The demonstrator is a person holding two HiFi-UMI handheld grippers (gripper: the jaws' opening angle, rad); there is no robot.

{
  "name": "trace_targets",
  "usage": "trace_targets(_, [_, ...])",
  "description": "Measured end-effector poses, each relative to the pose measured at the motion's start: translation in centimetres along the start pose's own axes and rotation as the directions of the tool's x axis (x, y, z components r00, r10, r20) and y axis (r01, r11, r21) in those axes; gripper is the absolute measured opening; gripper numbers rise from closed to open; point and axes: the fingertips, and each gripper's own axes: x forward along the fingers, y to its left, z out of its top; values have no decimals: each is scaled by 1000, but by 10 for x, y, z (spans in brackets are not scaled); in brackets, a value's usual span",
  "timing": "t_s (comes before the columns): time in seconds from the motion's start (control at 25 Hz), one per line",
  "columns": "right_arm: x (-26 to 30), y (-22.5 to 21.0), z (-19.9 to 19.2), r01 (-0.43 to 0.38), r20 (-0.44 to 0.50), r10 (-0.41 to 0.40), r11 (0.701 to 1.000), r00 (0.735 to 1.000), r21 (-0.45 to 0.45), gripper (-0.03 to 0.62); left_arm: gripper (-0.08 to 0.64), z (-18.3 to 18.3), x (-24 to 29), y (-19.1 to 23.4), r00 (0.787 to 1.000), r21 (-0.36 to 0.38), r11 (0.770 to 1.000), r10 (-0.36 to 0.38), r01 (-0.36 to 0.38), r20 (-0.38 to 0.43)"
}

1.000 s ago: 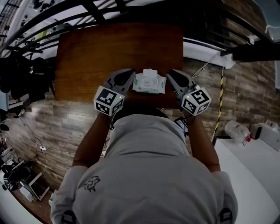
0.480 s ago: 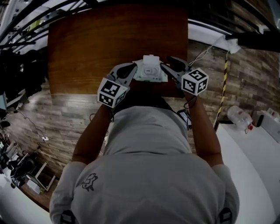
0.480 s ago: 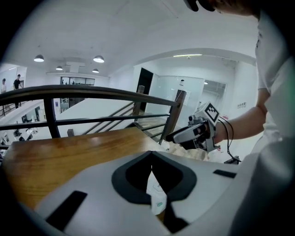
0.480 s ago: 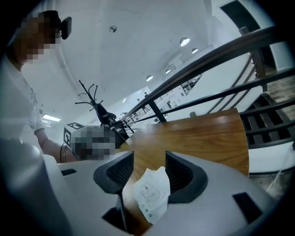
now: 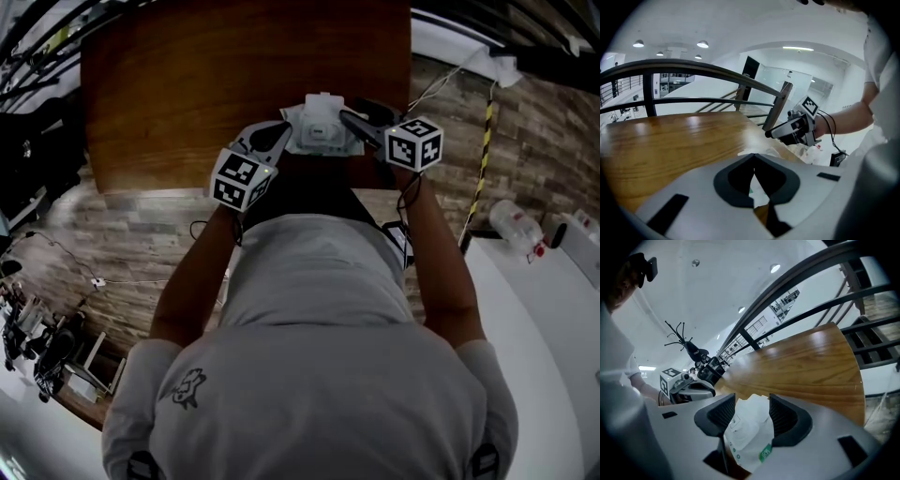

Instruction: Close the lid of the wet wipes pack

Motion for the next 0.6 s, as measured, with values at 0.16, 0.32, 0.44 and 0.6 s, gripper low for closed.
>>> trace_targets(0.16, [11,-11,-10,-2,-29,3,999,1000,38,208,12,-23,10,10,999,-17,1000,-2,1,-48])
trace_targets(0.32, [20,-18,-16,-3,-49,6,998,999,62,207,13,-41,20,12,996,-28,999,-20,18,-84])
trace_targets(0.44, [24,-21,-18,-4,-48,7,997,999,77,207,13,-51,27,12,994,-30,999,-32,29,-105])
trace_targets(0.6, [29,-29,-24,21,-73,-13,994,997,103,207,13,-64,34,17,990,-35,999,-29,24,-141])
